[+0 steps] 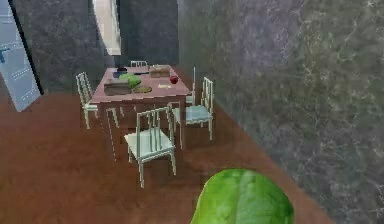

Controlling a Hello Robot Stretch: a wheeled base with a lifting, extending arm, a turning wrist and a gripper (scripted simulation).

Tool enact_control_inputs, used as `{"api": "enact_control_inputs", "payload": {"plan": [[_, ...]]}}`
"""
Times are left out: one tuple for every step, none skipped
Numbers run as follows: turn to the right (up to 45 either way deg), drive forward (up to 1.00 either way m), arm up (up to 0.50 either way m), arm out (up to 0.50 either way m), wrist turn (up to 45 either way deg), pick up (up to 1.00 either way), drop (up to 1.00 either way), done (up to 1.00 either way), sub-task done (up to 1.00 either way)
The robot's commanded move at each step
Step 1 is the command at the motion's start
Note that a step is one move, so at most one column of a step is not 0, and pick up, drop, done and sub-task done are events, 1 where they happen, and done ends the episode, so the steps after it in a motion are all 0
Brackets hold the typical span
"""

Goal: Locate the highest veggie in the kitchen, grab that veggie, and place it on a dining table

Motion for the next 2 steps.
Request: {"api": "enact_control_inputs", "payload": {"plan": [[-45.0, 0.0, 0.0, 0.0, 0.0, 0.0, 0.0, 0.0, 0.0], [-6.0, 0.0, 0.0, 0.0, 0.0, 0.0, 0.0, 0.0, 0.0]]}}
